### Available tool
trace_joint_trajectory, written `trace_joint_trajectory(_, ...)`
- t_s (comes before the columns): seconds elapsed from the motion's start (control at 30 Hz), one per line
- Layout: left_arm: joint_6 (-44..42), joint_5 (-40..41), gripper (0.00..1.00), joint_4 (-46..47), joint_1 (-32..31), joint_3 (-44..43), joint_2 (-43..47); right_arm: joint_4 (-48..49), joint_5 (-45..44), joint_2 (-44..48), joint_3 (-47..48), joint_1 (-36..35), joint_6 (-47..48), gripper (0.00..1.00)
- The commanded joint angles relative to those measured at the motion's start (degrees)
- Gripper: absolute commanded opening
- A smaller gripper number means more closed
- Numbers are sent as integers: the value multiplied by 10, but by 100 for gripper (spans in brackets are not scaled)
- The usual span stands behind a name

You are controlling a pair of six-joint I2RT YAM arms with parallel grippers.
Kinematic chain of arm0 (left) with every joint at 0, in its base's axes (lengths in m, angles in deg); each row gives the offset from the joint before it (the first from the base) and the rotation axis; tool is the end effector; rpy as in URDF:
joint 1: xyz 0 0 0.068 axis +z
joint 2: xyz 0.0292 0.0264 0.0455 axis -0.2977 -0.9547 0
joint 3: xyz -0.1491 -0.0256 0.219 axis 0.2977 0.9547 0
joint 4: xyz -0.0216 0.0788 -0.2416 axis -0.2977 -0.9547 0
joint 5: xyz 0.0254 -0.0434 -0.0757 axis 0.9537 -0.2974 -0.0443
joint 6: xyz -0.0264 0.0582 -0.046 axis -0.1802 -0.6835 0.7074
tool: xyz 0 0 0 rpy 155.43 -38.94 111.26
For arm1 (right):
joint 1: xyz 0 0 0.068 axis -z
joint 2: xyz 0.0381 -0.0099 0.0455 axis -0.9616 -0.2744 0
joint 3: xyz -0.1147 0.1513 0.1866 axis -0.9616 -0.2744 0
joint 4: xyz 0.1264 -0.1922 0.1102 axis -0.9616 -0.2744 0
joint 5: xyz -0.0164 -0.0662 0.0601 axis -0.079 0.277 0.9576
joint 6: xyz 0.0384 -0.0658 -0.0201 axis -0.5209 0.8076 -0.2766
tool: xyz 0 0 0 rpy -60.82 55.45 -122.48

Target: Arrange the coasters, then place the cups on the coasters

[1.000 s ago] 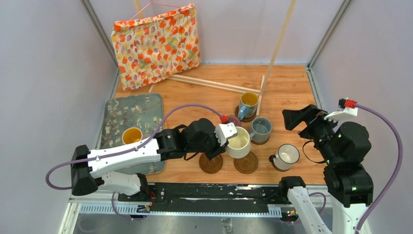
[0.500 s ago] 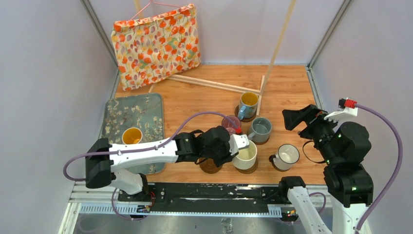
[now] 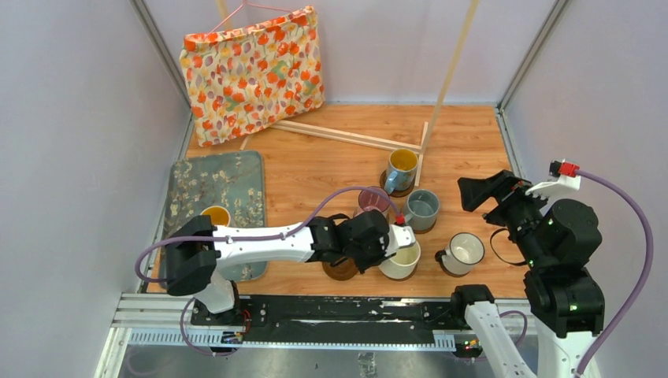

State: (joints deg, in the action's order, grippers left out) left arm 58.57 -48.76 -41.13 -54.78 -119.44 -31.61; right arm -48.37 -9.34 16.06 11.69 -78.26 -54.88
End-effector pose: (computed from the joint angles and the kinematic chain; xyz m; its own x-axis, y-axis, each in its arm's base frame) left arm 0.1058 -0.3424 0.2160 -0.2103 0.6854 -0.6971 0.9661 0.2551 -0.0406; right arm 0.0812 0.0141 0.4341 -0.1512 0.4665 -0.8715 -0.1358 0.8635 0.4857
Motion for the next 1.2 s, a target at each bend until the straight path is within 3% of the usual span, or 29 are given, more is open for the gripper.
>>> trace_joint_trajectory(0.0,-9,16,0,65,-7,-33,-16,-4,-8,8,9,-8,5,100)
trace_joint_trajectory(0.37,22,51,0,116,-10,-23,-63,-4,-7,8,7,-8,6,100)
trace_joint_trajectory(1.17,44,53,0,123,-14,26,-88,-2,1,2,1,-8,0,100)
